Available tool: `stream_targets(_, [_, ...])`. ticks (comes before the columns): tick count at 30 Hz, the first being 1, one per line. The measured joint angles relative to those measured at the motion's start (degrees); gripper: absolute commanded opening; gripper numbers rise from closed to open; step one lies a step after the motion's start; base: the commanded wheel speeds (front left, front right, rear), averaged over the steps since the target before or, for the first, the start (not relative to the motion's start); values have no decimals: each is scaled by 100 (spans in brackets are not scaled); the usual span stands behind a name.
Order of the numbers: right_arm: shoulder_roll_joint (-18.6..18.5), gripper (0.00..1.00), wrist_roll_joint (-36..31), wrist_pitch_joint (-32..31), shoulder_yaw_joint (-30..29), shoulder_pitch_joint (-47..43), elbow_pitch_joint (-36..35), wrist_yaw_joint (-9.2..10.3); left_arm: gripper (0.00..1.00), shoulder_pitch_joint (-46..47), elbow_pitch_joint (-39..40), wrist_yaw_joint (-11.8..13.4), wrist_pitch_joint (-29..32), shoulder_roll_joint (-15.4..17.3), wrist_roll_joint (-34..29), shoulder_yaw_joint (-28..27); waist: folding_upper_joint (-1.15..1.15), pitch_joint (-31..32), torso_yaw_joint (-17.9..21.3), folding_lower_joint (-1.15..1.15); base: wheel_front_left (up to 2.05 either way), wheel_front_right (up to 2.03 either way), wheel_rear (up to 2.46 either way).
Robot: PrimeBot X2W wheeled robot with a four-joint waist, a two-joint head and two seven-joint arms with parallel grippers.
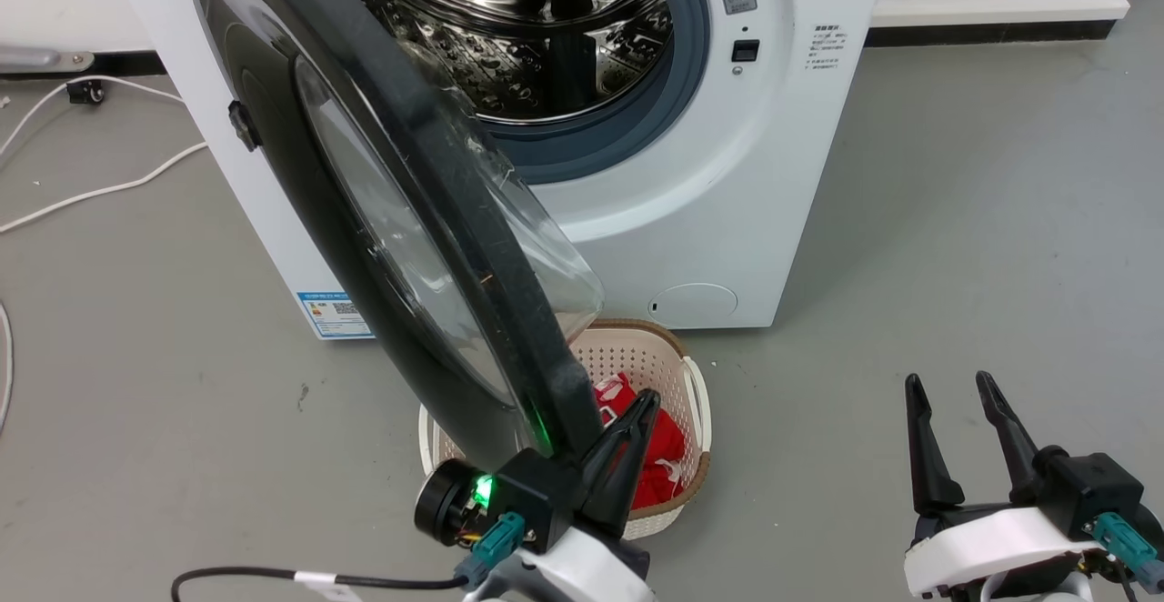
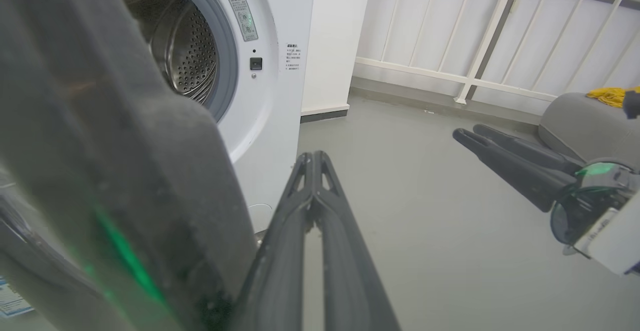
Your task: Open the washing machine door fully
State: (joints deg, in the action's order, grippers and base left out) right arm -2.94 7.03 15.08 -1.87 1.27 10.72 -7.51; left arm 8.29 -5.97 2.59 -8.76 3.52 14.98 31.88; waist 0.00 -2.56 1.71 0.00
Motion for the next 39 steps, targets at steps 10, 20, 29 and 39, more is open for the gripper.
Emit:
stream_targets(10, [1, 100, 10, 0, -64, -47, 24, 0, 0, -442, 445, 207, -43, 257, -42, -25, 0, 79, -186, 0, 0, 0, 0])
stream_targets(20, [1, 100, 5, 0, -74, -108, 7, 0, 0, -893, 887, 481, 3, 448, -10, -126, 0, 166, -626, 0, 0, 0, 0])
stream_targets(29, [2, 100, 8, 0, -114, -180, 0, 0, 0, -1225, 1214, 717, 11, 610, -20, -227, 0, 186, -1277, 0, 0, 0, 0])
stream_targets(39, [3, 100, 5, 1, -136, -177, -31, 0, 0, -1339, 1302, 1001, -10, 764, -4, -539, 0, 106, -1979, 0, 0, 0, 0])
